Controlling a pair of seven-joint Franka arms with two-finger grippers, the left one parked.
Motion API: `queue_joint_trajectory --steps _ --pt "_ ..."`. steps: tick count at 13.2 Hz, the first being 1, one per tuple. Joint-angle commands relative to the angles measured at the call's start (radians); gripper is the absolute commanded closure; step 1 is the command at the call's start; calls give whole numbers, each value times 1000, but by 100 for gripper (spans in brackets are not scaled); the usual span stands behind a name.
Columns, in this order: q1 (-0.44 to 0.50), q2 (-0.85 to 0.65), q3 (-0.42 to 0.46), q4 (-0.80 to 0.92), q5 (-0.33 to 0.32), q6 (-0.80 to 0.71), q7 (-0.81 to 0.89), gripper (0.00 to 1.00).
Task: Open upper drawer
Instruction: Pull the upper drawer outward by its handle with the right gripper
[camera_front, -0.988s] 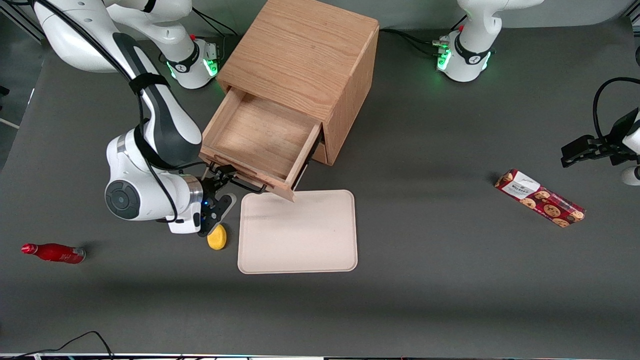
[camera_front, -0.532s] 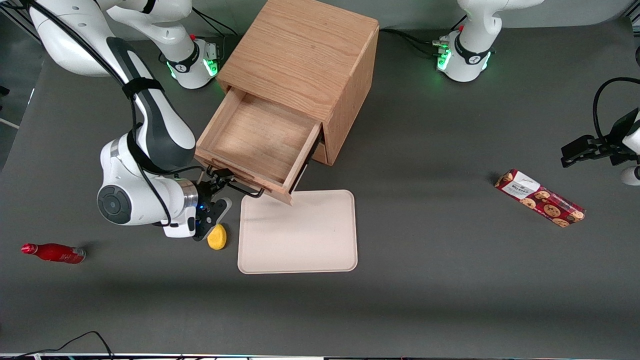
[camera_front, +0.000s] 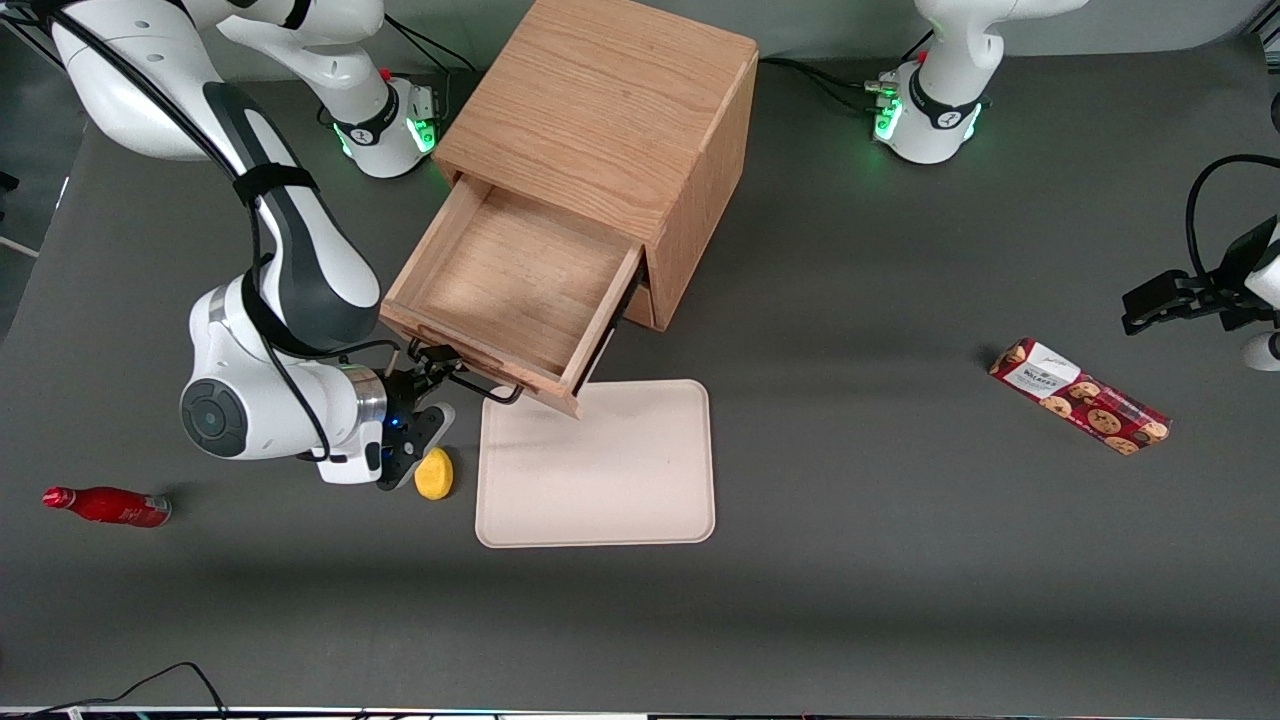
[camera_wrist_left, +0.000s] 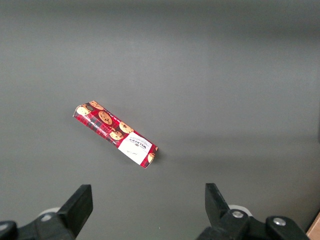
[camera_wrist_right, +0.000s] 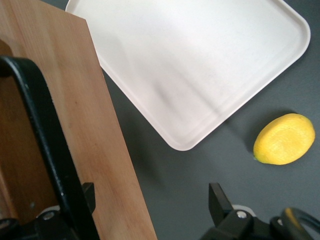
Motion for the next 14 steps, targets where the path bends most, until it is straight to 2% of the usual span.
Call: queue_joint_trajectory --steps 1,9,14 --pt "-41 24 35 37 -37 -9 -29 0" --pt "-50 27 41 54 -43 -8 -43 0" --pt "-26 -61 41 57 -41 -28 -38 0"
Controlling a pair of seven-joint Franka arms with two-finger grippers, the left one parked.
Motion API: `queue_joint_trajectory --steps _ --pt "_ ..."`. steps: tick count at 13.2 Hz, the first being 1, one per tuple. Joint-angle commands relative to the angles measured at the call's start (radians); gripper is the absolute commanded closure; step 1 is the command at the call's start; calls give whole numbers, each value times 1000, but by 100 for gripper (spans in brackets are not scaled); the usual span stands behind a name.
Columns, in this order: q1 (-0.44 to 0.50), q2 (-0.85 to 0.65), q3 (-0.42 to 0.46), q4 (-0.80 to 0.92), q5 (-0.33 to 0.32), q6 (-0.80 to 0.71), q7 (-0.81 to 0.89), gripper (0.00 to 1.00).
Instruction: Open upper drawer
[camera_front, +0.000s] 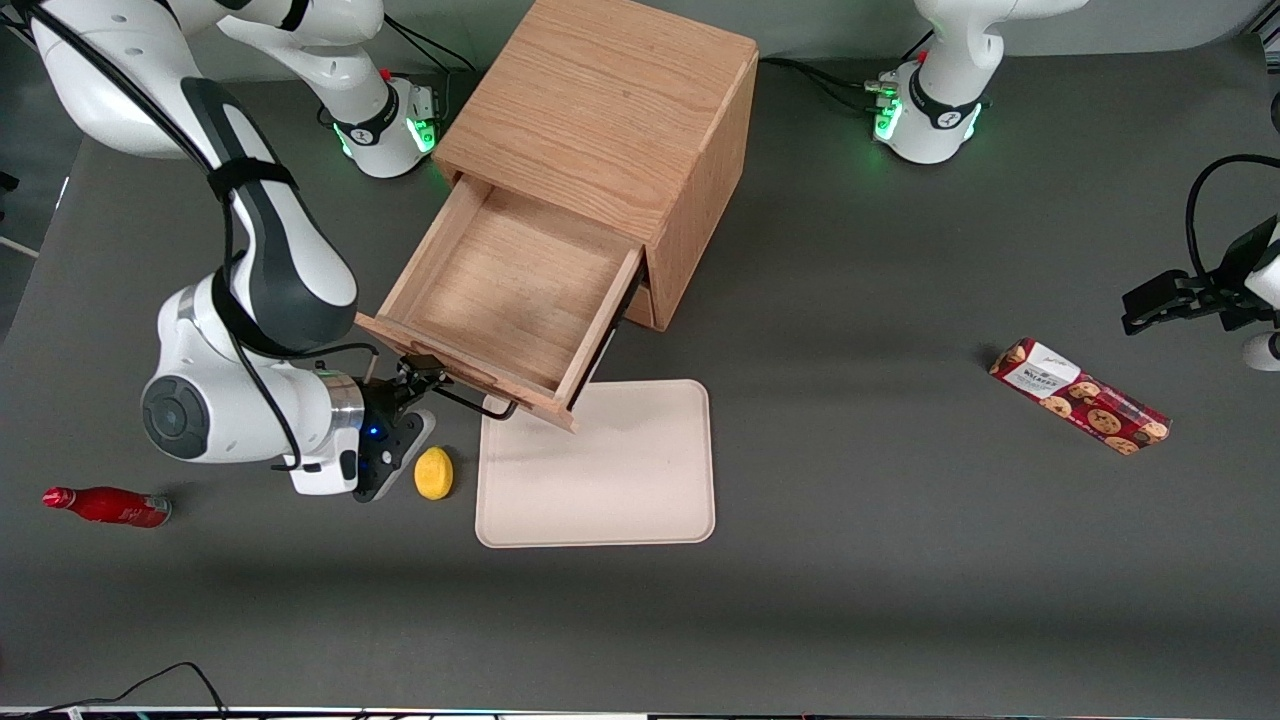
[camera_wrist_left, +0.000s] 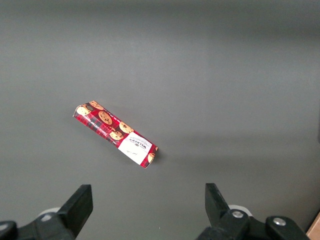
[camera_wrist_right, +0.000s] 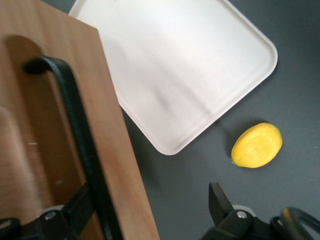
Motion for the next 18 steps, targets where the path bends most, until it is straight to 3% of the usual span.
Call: queue_joint_trajectory --steps 1,6,9,14,18 --pt "12 -55 5 23 -13 -43 -18 0" --pt "16 -162 -9 88 -19 -103 -38 0" --pt "16 -276 -15 60 -76 -187 -47 0" --pt "41 -464 -133 -104 -76 -215 402 0" --pt "64 -546 -306 -224 -77 -168 435 0"
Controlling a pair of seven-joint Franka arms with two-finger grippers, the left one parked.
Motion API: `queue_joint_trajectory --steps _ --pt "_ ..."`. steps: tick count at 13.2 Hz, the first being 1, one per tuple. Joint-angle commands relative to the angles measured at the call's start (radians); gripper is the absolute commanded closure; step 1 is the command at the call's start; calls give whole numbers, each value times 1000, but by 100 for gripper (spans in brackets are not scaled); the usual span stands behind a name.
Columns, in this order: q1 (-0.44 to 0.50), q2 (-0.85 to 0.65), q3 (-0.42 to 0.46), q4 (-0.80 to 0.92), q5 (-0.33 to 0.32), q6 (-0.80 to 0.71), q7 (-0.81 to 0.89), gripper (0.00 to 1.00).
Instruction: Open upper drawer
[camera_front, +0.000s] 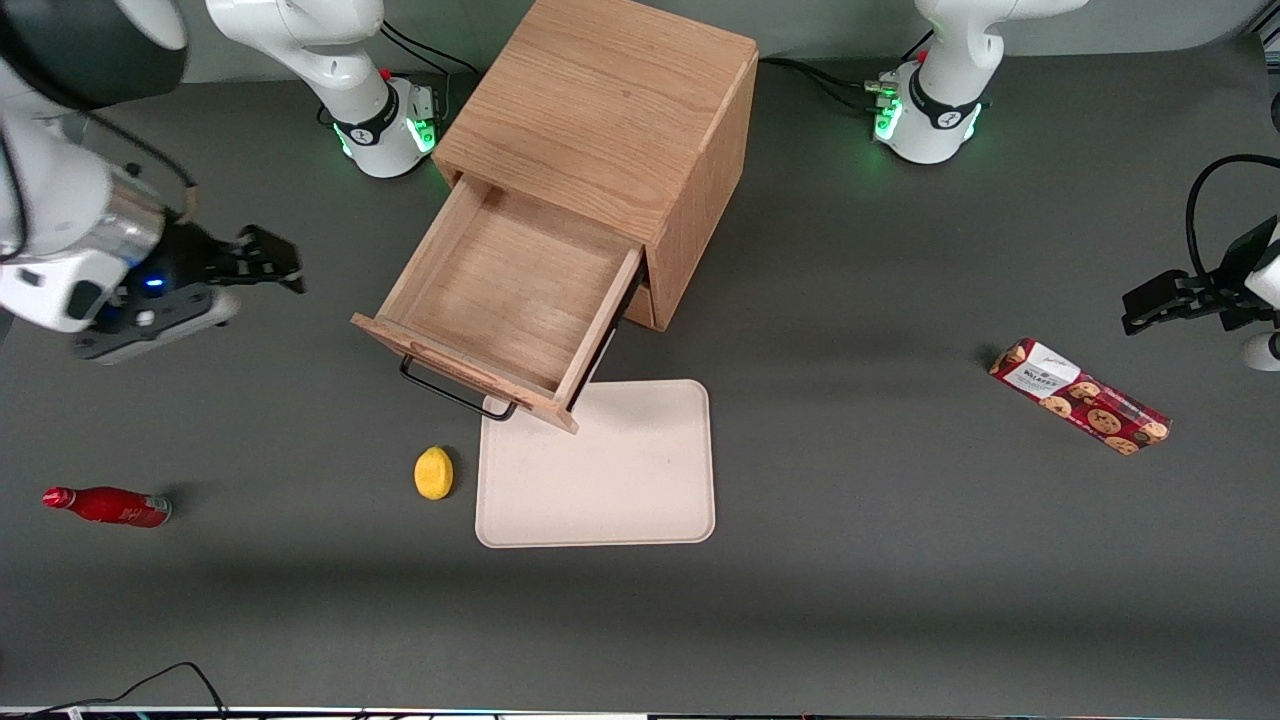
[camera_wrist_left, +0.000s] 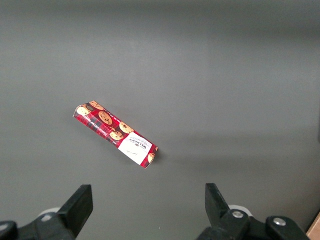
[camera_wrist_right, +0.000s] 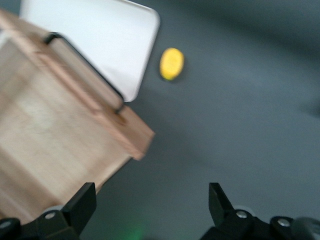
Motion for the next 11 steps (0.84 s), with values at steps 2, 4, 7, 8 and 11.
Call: queue_joint_trajectory --steps 2,4,7,8,11 --pt "23 -131 -87 -188 -15 94 69 0" --pt "21 -151 -91 -212 -32 102 77 0" --pt "23 -145 -121 -195 -31 100 71 0" --pt "23 -145 -122 -189 -29 96 81 0" --pt "23 -145 -124 -173 -32 91 81 0"
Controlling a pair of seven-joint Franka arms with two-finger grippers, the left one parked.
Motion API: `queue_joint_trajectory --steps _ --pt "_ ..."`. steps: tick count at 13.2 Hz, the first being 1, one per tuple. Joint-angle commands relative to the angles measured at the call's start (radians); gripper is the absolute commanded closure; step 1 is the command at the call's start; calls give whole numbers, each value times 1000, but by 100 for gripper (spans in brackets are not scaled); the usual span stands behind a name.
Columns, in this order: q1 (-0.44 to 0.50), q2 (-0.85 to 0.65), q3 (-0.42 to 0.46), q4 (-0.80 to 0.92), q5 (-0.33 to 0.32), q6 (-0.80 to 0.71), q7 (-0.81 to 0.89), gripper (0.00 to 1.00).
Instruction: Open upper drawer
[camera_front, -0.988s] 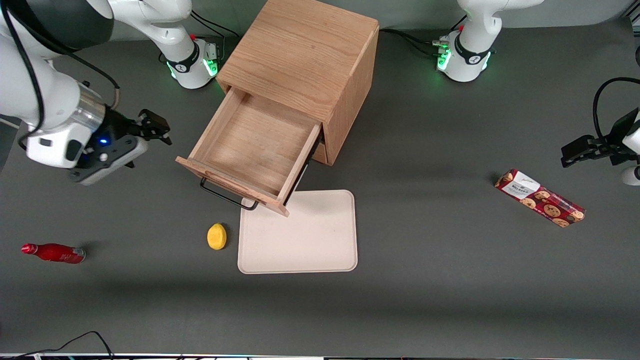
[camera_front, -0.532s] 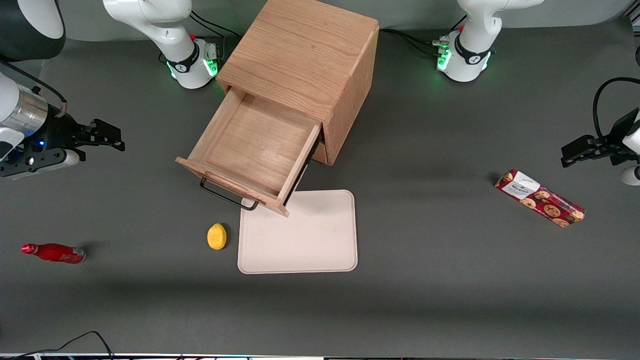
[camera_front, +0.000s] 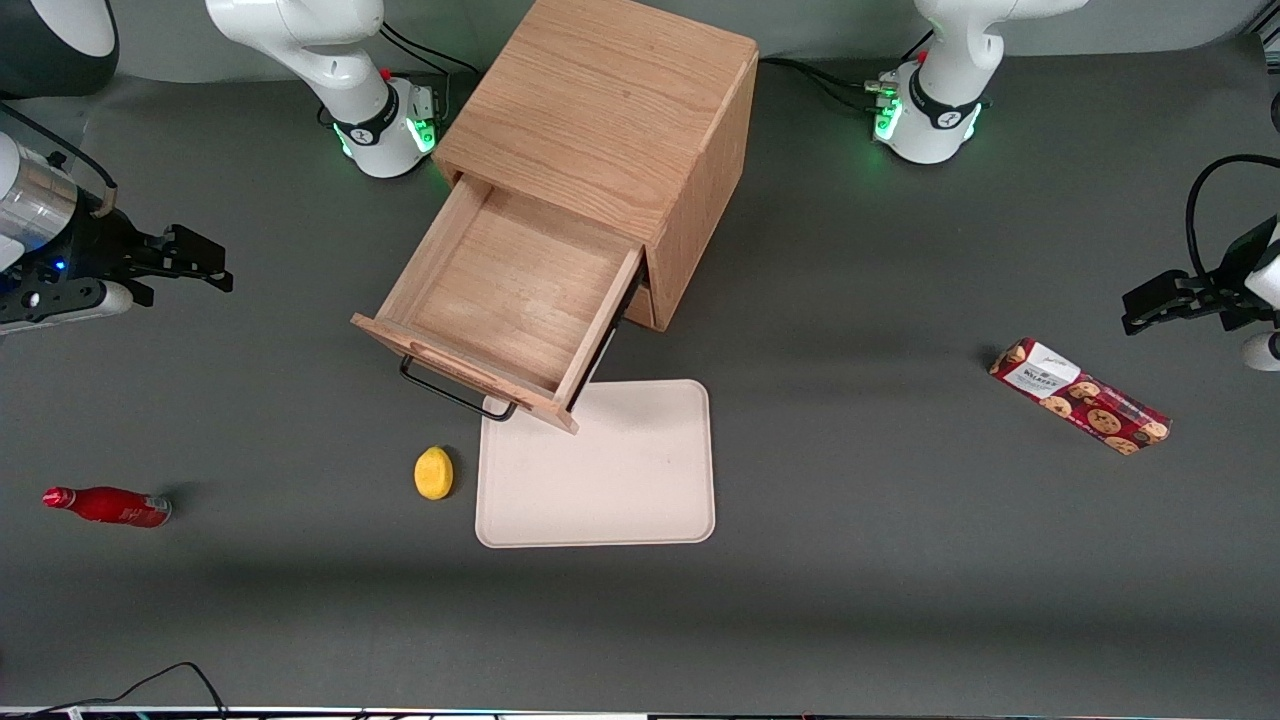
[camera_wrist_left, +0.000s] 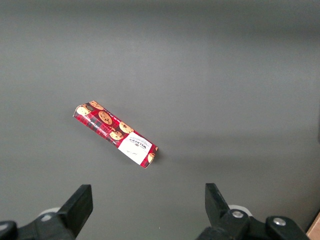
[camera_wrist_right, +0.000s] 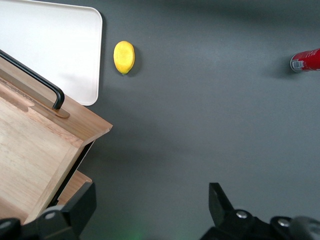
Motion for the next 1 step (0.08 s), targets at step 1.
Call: queue_joint_trajectory --steps 1 --pt "20 -19 -12 4 -19 7 34 0"
